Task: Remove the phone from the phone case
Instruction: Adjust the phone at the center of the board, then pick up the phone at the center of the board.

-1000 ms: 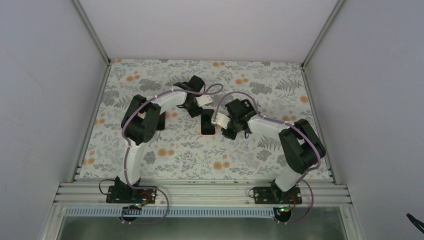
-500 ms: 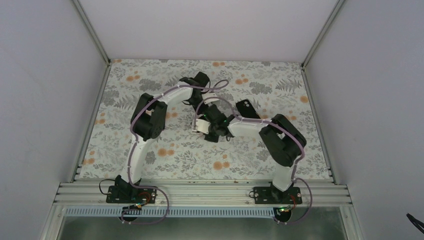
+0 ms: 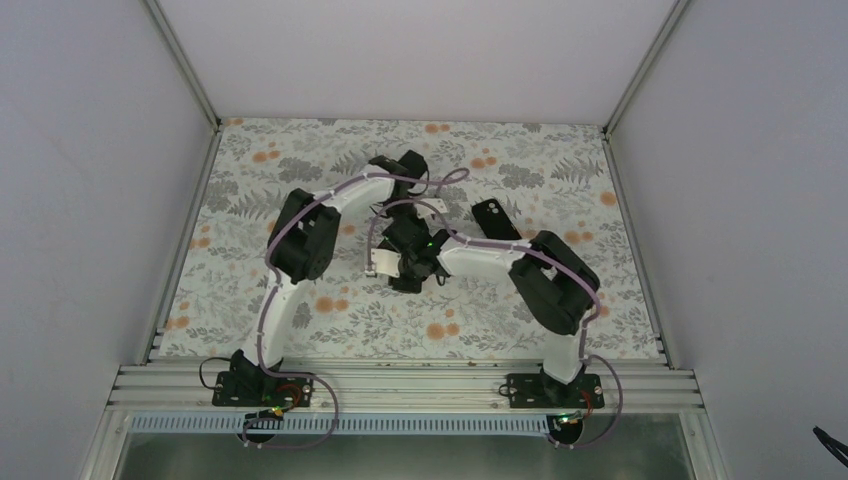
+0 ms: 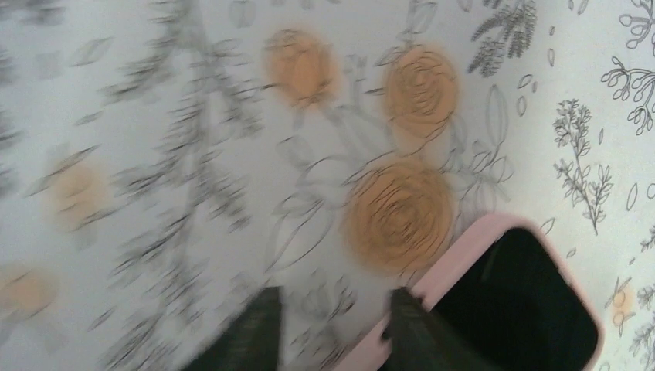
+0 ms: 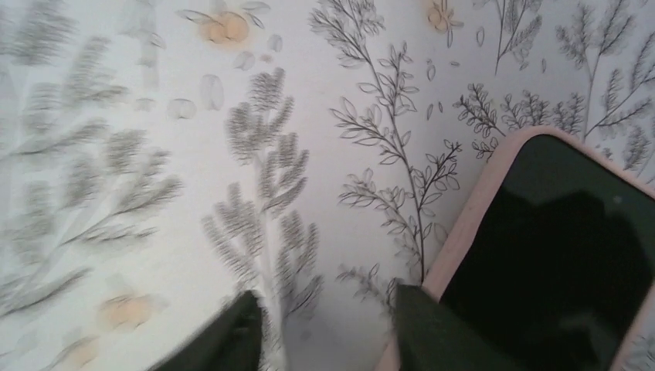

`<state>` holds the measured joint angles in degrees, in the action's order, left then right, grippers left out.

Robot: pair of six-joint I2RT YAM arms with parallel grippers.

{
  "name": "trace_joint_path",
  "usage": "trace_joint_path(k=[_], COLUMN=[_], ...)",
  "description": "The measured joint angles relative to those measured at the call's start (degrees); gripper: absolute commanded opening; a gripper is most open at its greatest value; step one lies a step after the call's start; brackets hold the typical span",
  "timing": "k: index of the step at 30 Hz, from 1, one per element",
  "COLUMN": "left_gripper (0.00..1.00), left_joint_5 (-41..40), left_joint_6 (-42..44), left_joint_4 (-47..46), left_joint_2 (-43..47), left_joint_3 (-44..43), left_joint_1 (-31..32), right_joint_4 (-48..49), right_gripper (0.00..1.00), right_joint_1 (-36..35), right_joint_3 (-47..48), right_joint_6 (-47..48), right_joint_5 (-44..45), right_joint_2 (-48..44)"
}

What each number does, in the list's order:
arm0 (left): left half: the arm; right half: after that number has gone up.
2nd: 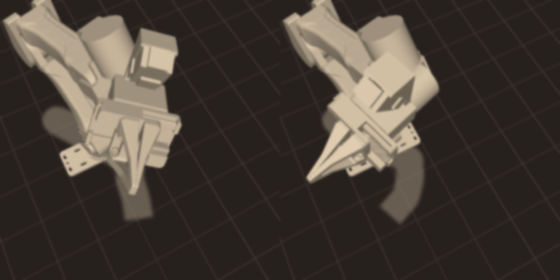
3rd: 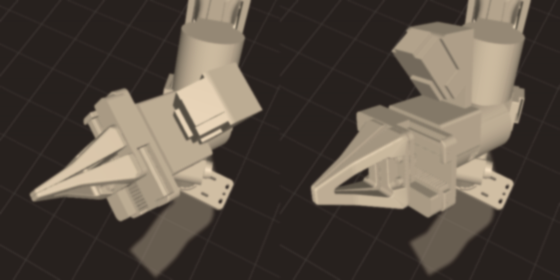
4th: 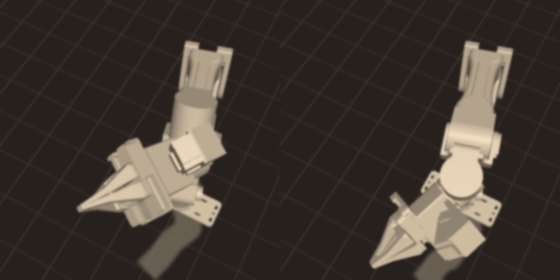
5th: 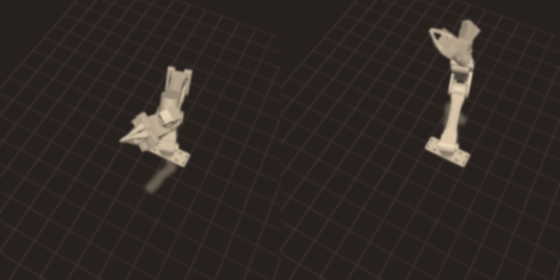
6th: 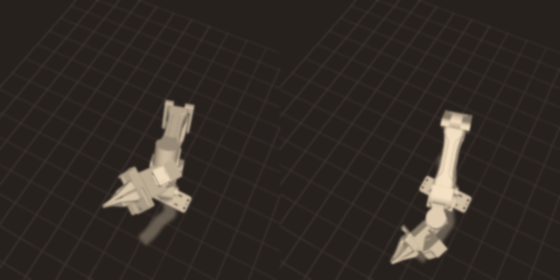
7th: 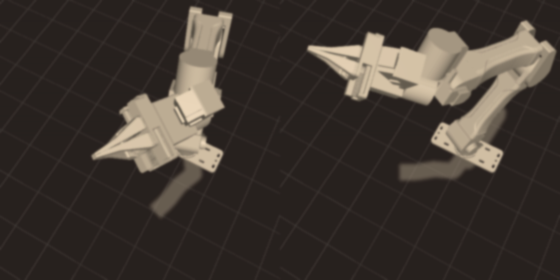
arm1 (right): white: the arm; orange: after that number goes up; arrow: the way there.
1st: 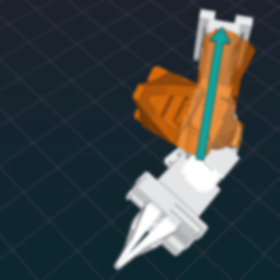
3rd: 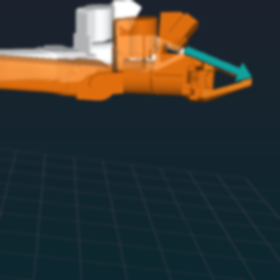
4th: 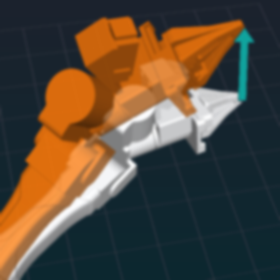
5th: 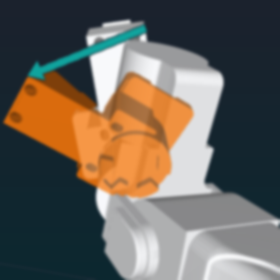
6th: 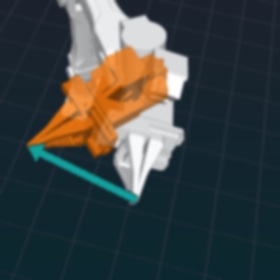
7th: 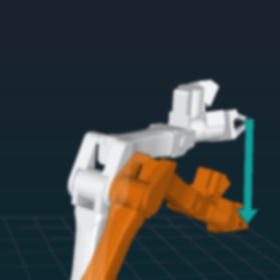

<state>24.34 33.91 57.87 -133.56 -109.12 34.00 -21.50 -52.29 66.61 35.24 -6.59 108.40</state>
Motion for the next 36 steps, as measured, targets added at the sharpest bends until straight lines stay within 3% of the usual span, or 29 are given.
trace_joint_path(k=[1, 2, 7, 10, 15, 21, 29, 36], left_gripper=[0.99, 1.0, 1.0, 1.0, 1.0, 1.0, 1.0, 1.0], left_joint_5=[-0.15, -0.22, -1.77, -5.05, -15.02, -22.99, -25.24, -24.11], left_joint_6=[-0.04, -0.09, -0.72, -2.73, -6.34, -7.08, -8.37, -9.11], left_joint_4=[0.35, 1.07, 1.05, -2.01, -11.02, -17.4, -20.2, -21.35], left_joint_2=[0.59, 1.22, 7.87, 16.17, 30.8, 41.35, 50.86, 56.5], left_joint_3=[-0.44, -1.7, -8.92, -8.28, 1.81, 17.0, 28.46, 33.29], left_joint_1=[-1.01, -2.51, -11.02, -15.39, -16.79, -17.0, -20.96, -21.94], right_joint_4=[-2.01, -4.07, -9.25, -10.29, -11.15, -8.9, -5.18, -5.27], right_gripper=[0.97, 0.99, 1.0, 1.0, 1.0, 1.0, 1.0, 1.0], right_joint_1=[0.11, 0.24, 0.24, 0.37, 1.53, 3.3, 7.1, 10.19], right_joint_3=[-0.04, -0.13, -0.39, -1.25, -1.86, -1.88, -1.88, -1.4], right_joint_6=[0.0, 0.0, -1.73, -3.98, -8.76, -11.93, -12.41, -11.23], right_joint_5=[-0.94, -2.14, -4.02, -3.61, -2.54, 2.49, 4.72, 0.92], right_joint_2=[-1.53, -3.82, -12.31, -12.66, -8.52, -4.59, -3.98, -1.22])
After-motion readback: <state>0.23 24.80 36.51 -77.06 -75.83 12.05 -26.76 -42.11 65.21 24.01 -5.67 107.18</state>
